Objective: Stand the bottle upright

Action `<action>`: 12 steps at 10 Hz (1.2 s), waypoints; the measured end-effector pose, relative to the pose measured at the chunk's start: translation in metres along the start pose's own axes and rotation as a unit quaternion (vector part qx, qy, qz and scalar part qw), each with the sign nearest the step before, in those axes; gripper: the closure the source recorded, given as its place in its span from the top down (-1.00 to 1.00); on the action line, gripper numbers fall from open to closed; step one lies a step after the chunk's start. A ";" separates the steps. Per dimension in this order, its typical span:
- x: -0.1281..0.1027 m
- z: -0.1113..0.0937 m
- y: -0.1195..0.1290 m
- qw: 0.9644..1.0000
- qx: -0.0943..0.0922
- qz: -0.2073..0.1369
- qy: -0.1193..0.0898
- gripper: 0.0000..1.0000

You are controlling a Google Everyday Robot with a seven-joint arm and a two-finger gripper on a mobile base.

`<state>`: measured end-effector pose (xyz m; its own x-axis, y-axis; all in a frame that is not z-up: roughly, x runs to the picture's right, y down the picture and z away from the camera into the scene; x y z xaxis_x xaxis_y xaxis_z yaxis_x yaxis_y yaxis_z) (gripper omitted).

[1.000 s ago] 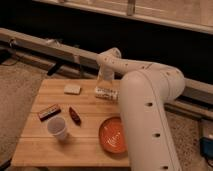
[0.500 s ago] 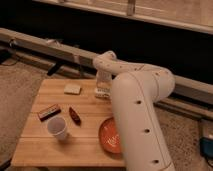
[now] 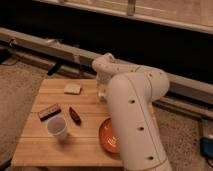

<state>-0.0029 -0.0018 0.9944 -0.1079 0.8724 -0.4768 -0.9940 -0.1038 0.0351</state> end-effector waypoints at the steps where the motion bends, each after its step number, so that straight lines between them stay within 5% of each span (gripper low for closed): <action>1: 0.013 -0.002 -0.004 1.000 0.000 -0.008 0.004 0.27; 3: 0.037 -0.010 -0.011 1.000 -0.004 -0.015 0.014 0.27; 8: 0.116 -0.028 -0.048 0.995 -0.030 -0.038 0.089 0.27; 12: 0.116 -0.045 -0.053 0.993 -0.048 -0.042 0.103 0.27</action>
<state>0.0381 0.0835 0.8975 -0.0095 0.7648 -0.6442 -0.9918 -0.0896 -0.0917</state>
